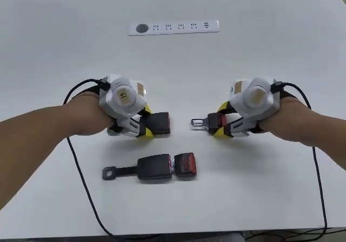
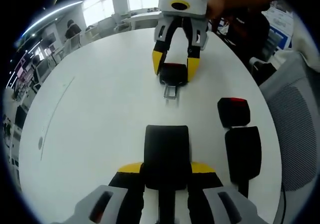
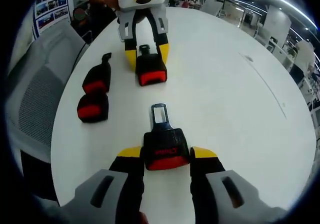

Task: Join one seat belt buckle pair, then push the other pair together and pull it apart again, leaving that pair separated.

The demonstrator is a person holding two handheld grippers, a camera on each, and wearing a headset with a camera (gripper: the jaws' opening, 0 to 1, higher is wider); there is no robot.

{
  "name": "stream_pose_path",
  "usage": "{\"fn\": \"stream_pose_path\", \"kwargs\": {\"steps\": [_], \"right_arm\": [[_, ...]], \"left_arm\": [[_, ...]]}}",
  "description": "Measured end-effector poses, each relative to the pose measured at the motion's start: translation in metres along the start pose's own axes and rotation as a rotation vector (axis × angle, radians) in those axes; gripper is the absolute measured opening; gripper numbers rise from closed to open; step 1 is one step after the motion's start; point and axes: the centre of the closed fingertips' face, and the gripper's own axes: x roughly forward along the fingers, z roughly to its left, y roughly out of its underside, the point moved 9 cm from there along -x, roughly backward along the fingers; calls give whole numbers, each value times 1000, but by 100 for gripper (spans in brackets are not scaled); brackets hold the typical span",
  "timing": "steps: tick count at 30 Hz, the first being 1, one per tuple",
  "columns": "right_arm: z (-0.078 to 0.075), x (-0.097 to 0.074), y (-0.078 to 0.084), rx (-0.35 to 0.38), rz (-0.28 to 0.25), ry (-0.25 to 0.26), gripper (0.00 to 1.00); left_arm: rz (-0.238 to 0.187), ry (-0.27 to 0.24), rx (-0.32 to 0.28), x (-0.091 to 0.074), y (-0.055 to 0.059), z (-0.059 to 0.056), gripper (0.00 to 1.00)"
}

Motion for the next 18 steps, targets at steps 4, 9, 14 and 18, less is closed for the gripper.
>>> {"fn": "stream_pose_path", "kwargs": {"steps": [4, 9, 14, 18], "right_arm": [[-1, 9, -12, -16, 2, 2, 34], [4, 17, -23, -10, -3, 23, 34], [6, 21, -31, -14, -10, 17, 34], [8, 23, -35, -30, -4, 10, 34]], "left_arm": [[6, 4, 0, 0, 0, 1, 34], [6, 4, -1, -1, -3, -2, 34], [11, 5, -2, -1, -5, -4, 34], [20, 3, -2, -1, -6, -4, 34]]}}
